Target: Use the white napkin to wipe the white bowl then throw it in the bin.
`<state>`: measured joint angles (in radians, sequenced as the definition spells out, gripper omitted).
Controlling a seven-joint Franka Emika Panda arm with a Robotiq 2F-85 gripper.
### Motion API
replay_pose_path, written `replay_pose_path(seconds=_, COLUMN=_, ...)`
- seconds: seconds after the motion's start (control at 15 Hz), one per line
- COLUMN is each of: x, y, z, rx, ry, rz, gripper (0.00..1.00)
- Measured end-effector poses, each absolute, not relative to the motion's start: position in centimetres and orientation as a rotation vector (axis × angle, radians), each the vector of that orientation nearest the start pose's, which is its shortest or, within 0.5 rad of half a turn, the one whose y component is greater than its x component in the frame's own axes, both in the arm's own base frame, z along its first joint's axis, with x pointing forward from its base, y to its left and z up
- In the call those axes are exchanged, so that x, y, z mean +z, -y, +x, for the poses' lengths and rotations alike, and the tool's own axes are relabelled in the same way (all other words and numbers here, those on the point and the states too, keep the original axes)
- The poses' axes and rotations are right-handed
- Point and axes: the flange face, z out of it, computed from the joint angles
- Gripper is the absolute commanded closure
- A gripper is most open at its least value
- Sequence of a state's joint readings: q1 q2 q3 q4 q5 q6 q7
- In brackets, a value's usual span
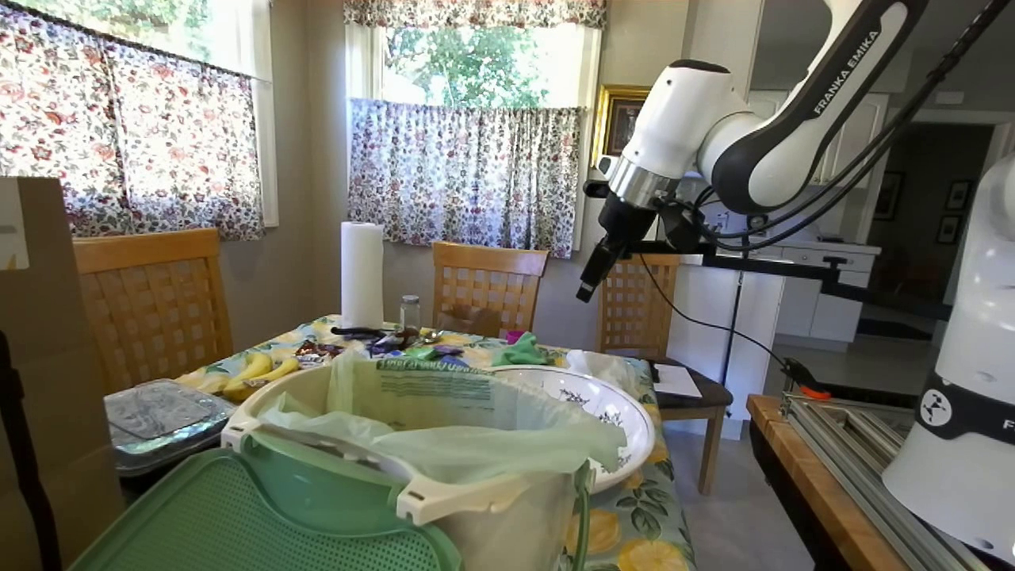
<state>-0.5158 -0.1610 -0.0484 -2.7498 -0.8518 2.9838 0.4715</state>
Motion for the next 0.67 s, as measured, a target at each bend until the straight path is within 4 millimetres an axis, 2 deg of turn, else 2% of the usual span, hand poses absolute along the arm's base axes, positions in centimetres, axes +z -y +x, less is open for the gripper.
replay_pose_path(seconds=0.2, x=29.3, y=17.5, z=36.8, rx=-0.585, ry=-0.385, rz=-3.363, gripper=0.00)
replay_pose_path(seconds=0.67, x=25.3, y=18.6, z=36.1, rx=-0.513, ry=-0.427, rz=-3.298, gripper=0.00)
